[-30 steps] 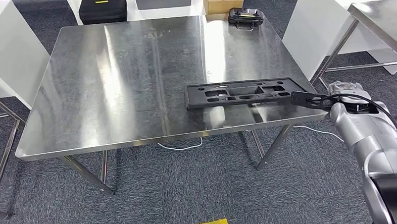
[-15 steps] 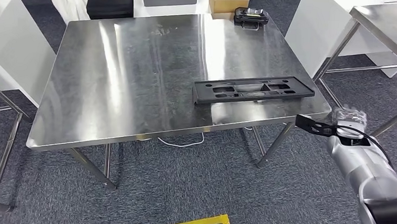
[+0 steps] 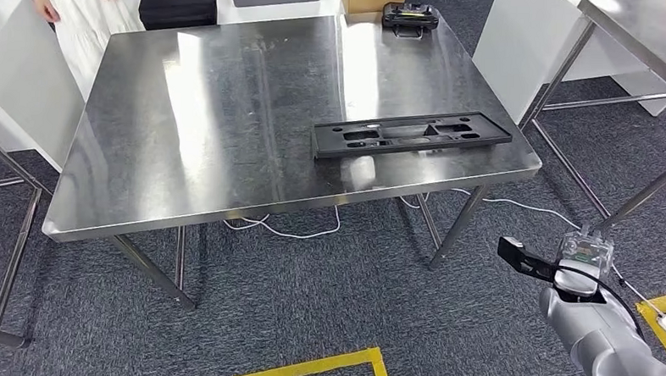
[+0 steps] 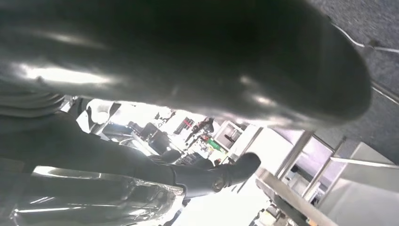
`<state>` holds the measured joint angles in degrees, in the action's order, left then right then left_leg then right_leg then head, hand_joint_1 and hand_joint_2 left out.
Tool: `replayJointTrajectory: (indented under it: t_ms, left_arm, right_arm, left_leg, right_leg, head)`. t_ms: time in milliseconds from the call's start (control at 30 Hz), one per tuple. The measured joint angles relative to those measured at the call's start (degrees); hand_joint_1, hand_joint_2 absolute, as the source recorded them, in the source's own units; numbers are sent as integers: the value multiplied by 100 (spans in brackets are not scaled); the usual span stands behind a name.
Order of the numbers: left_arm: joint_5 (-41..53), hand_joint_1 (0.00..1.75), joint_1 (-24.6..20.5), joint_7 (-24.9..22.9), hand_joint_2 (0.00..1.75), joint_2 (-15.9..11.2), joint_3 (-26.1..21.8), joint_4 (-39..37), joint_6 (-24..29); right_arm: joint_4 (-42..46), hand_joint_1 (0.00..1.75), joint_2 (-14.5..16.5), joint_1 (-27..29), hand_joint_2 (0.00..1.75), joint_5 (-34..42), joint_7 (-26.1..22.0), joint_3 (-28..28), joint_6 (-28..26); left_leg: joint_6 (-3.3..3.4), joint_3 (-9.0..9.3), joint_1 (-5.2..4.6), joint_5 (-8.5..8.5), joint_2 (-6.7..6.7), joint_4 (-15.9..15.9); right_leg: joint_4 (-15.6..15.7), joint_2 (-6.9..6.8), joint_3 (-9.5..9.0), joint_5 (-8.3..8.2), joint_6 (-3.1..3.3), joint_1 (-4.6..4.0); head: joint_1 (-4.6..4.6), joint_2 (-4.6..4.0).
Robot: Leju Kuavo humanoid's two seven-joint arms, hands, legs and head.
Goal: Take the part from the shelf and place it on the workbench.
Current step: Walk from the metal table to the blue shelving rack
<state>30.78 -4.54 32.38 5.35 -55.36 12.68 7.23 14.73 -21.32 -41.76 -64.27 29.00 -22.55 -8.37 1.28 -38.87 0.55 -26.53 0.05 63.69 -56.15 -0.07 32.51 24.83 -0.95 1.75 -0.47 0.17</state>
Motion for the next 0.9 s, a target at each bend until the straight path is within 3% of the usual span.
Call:
replayJointTrajectory:
  t_ms: [67,100,133,167,233,300,400,467,567,600,633,667,733,767,833,900]
  left_arm:
    - [5,0,0,-7,0,1,0,0,0]
    - [10,0,1,-13,0,2,0,0,0]
    - [18,0,2,-18,0,2,0,0,0]
    - [27,0,1,-20,0,3,0,0,-1]
    - [43,0,-6,-24,0,-2,0,0,-2]
    - [52,0,-14,-28,0,-5,0,0,-3]
    - [75,0,-24,-32,0,-2,2,0,-4]
    - [110,0,-32,-31,0,10,3,0,-4]
    - [155,0,-35,-34,0,19,4,0,-7]
    - [164,0,-33,-38,0,20,4,0,-8]
    - [170,0,-31,-41,0,20,4,0,-9]
    - [172,0,-31,-44,0,21,4,0,-10]
    - [174,0,-37,-47,0,20,4,1,-12]
    - [177,0,-42,-47,0,19,4,1,-13]
    - [203,0,-49,-47,0,12,7,2,-13]
    - [254,0,-47,-50,0,7,10,2,-13]
  right_arm:
    - [0,0,8,133,0,5,58,34,-103]
    - [0,0,12,218,0,10,91,56,-171]
    - [0,0,16,308,0,17,120,80,-236]
    - [0,0,22,398,0,28,142,109,-301]
    - [0,0,34,560,0,55,180,168,-422]
    - [-2,0,52,686,0,94,221,233,-554]
    - [-4,0,106,954,0,250,259,377,-917]
    - [-6,0,139,1202,0,392,235,523,-1276]
    - [-20,0,217,1618,0,558,135,769,-1736]
    - [-27,0,252,1749,0,583,106,829,-1808]
    - [-37,0,284,1853,0,595,90,877,-1843]
    - [-47,0,309,1924,0,600,79,916,-1856]
    - [-61,0,337,1976,0,602,72,985,-1857]
    - [-63,0,345,1980,0,600,65,1015,-1850]
    - [-67,0,372,2025,0,622,28,1075,-1805]
    - [-75,0,436,2170,0,763,-73,1182,-1763]
  left_leg:
    - [-36,-239,6,-429,0,729]
    - [-34,-281,6,-524,0,950]
    - [-18,-215,5,-507,0,952]
    - [12,-33,2,-397,-2,725]
    - [100,471,-19,-147,-16,-48]
    - [174,726,-63,-36,-30,-501]
    - [252,745,-86,46,-25,-619]
    - [317,764,-62,165,-23,-758]
    - [350,682,-64,274,-32,-816]
    - [342,646,-67,295,-34,-812]
    - [329,613,-69,315,-35,-808]
    - [313,582,-70,331,-31,-798]
    - [272,518,-76,346,-8,-739]
    - [245,484,-89,338,6,-691]
    - [186,435,-115,328,23,-615]
    - [135,413,-102,336,15,-584]
  right_leg:
    - [-6,-2,54,-35,46,-25]
    - [-11,-2,79,-49,55,-40]
    - [-16,-2,97,-59,58,-54]
    - [-19,-2,107,-68,55,-68]
    - [-11,0,111,-94,36,-89]
    - [11,-1,112,-134,-7,-94]
    - [58,-5,120,-186,-104,-100]
    - [-100,-2,222,-59,-121,-116]
    - [-1157,3,702,473,-89,-90]
    - [-1464,2,823,587,-113,-76]
    - [-1562,2,835,614,-157,-59]
    - [-1412,0,717,554,-217,-40]
    - [-618,-13,231,334,-329,11]
    - [-266,-10,21,244,-335,11]
    - [18,-1,-142,177,-250,-3]
    - [-1,3,-135,136,-143,-4]
  head:
    - [1,0]
    - [1,0]
    - [1,0]
    - [1,0]
    - [5,0]
    - [3,0]
    - [-10,0]
    - [-2,0]
    - [7,0]
    - [7,0]
    - [7,0]
    - [8,0]
    - [8,0]
    - [8,0]
    - [-1,0]
    - [-7,0]
